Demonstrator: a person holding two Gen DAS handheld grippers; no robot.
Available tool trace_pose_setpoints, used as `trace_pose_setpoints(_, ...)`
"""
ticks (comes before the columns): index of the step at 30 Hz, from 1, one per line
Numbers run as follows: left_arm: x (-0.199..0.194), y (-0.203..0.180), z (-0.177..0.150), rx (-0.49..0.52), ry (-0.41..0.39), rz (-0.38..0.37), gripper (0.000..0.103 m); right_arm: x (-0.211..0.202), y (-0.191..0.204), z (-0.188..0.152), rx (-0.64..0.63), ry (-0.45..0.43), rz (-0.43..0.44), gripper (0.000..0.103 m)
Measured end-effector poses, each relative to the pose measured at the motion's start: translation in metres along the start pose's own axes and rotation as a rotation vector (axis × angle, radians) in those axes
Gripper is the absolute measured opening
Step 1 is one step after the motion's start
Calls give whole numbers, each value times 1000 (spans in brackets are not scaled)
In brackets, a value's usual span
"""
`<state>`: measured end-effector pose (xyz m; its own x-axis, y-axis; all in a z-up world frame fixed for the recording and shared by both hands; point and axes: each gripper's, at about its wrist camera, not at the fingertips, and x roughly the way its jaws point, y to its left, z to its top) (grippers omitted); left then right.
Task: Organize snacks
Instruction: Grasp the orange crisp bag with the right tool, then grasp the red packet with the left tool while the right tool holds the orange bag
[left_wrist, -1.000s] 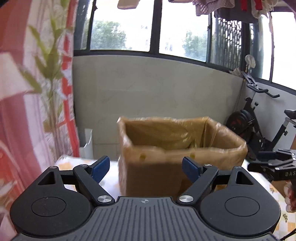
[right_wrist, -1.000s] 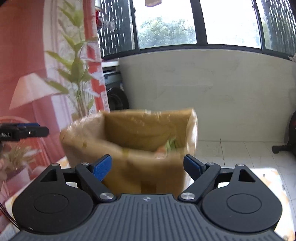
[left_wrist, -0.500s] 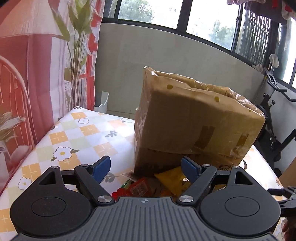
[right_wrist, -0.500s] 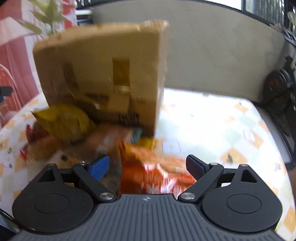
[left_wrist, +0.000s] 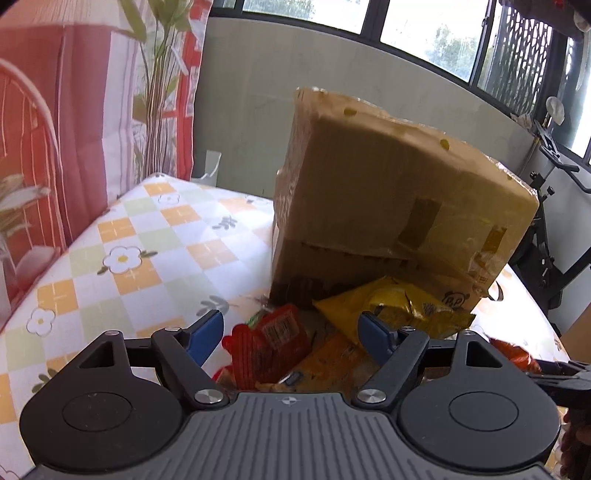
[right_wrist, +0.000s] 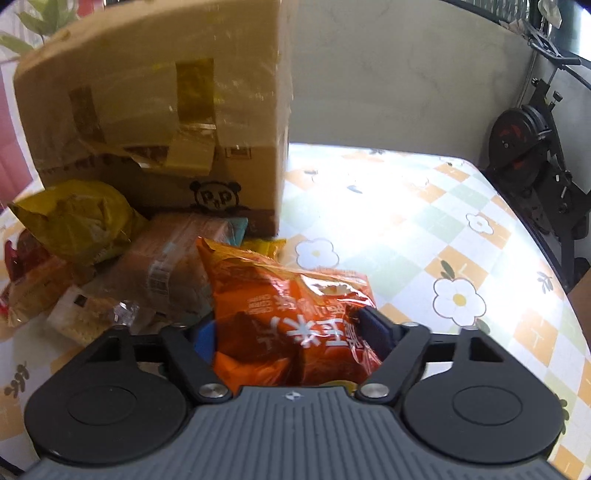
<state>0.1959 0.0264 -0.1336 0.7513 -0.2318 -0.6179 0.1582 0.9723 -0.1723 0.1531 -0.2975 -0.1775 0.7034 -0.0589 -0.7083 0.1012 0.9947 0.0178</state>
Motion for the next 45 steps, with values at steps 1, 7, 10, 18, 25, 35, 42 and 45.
trace_pose_setpoints(1, 1, 1, 0, -4, 1, -3, 81, -4, -1, 1, 8, -9, 9, 64)
trace_pose_setpoints(7, 3, -2, -3, 0, 9, -20, 81, -24, -3, 15, 37, -70, 94, 47)
trace_pose_setpoints(10, 5, -2, -5, -1, 19, -22, 81, -35, 1, 23, 31, -108, 137, 47)
trace_pose_setpoints(18, 17, 5, -15, 48, 65, 2, 81, -36, 13, 20, 26, -100, 188, 47)
trace_pose_setpoints(25, 42, 22, -7, 96, 64, 24, 66, -35, 10, 15, 46, -90, 188, 47)
trace_pose_setpoints(35, 83, 30, -6, 159, 127, -41, 61, -35, 11, 13, 49, -85, 184, 47)
trace_pose_setpoints(42, 85, 20, -28, 270, 156, 9, 61, -33, 10, 13, 53, -83, 184, 47)
trace_pose_setpoints(45, 83, 20, -30, 263, 158, 8, 44, -33, 11, 12, 54, -84, 185, 47)
